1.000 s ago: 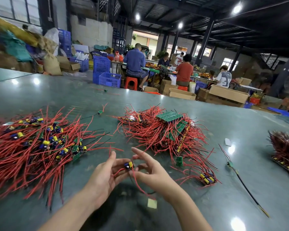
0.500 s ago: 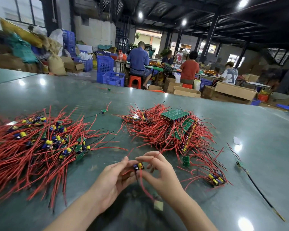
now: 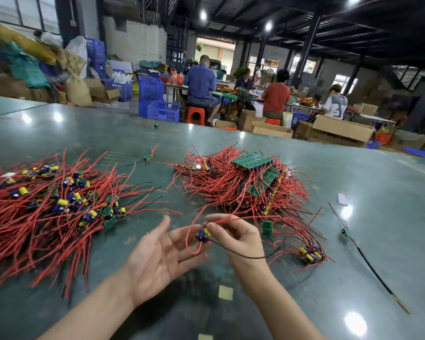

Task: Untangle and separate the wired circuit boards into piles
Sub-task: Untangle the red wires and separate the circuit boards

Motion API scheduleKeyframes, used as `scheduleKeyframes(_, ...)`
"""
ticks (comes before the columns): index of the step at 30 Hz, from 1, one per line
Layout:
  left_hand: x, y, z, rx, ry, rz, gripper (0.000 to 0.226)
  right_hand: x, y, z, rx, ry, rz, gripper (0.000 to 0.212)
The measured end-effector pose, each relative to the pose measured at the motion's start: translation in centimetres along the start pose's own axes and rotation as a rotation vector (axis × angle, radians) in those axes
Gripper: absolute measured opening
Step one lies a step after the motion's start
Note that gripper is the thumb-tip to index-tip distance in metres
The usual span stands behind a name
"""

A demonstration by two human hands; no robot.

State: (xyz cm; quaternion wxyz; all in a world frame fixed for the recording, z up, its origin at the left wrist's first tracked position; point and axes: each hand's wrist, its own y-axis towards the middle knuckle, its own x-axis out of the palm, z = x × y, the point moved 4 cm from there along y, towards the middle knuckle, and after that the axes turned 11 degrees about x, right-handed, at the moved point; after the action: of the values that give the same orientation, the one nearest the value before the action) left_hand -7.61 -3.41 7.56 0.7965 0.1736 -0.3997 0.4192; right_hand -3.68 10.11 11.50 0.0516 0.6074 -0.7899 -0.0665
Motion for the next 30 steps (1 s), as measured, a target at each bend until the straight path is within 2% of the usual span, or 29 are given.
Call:
scheduleKeyframes(2,0.2,-0.2,-0.4,-0.025,0.120,-0.016,0.034,0.6,-0.2,0.2,0.001,-0.044,-0.012,0.026)
scheduleKeyframes(3,0.2,-0.2,-0.7,-0.052,0.156,-0.026,0.031,0.7,-0.3,0.2,0.004,-0.064,0.000,0.028)
scheduleKeyframes(6,0.7,-0.5,-0.9,-0.088,0.156,-0.073,0.031,0.5,-0.3,-0.2,-0.039,-0.135,0.053,0.033)
scheduleKeyframes(9,0.9,-0.5,-0.8,-0.044,0.179,-0.115,0.047,0.5,-0.3,-0.6,-0.124,-0.235,0.062,0.032)
scheduleKeyframes(10,0.8,-0.5,-0.8,-0.034,0.187,-0.115,0.047,0.6,-0.4,-0.6,-0.125,-0.246,0.058,0.030)
scheduleKeyframes(13,0.7,-0.5,-0.6,-0.037,0.163,-0.106,0.026,0.7,-0.6,-0.6,-0.114,-0.265,0.032,0.021)
scheduleKeyframes(16,0.7,-0.4,-0.6,-0.028,0.151,-0.090,0.028,0.9,-0.7,-1.0,-0.171,-0.346,0.030,0.011)
scheduleKeyframes(19,0.8,-0.3,-0.5,0.004,0.171,-0.108,0.037,0.6,-0.7,-1.0,-0.049,-0.256,0.050,0.023)
scheduleKeyframes(22,0.7,-0.2,-0.5,0.032,0.271,-0.128,0.022,0.3,-0.8,-0.2,0.228,-0.024,-0.008,0.017)
scheduleKeyframes(25,0.6,0.0,-0.8,0.024,0.307,-0.123,0.022,0.4,-1.1,0.5,0.446,0.223,-0.061,0.015)
scheduleKeyframes(26,0.7,0.0,-0.8,0.012,0.289,-0.112,0.021,0.5,-1.1,0.5,0.452,0.224,-0.071,0.015)
scheduleKeyframes(30,1.4,-0.1,-0.8,-0.077,0.223,-0.059,0.024,0.7,-1.2,-0.6,0.283,-0.109,-0.062,0.020)
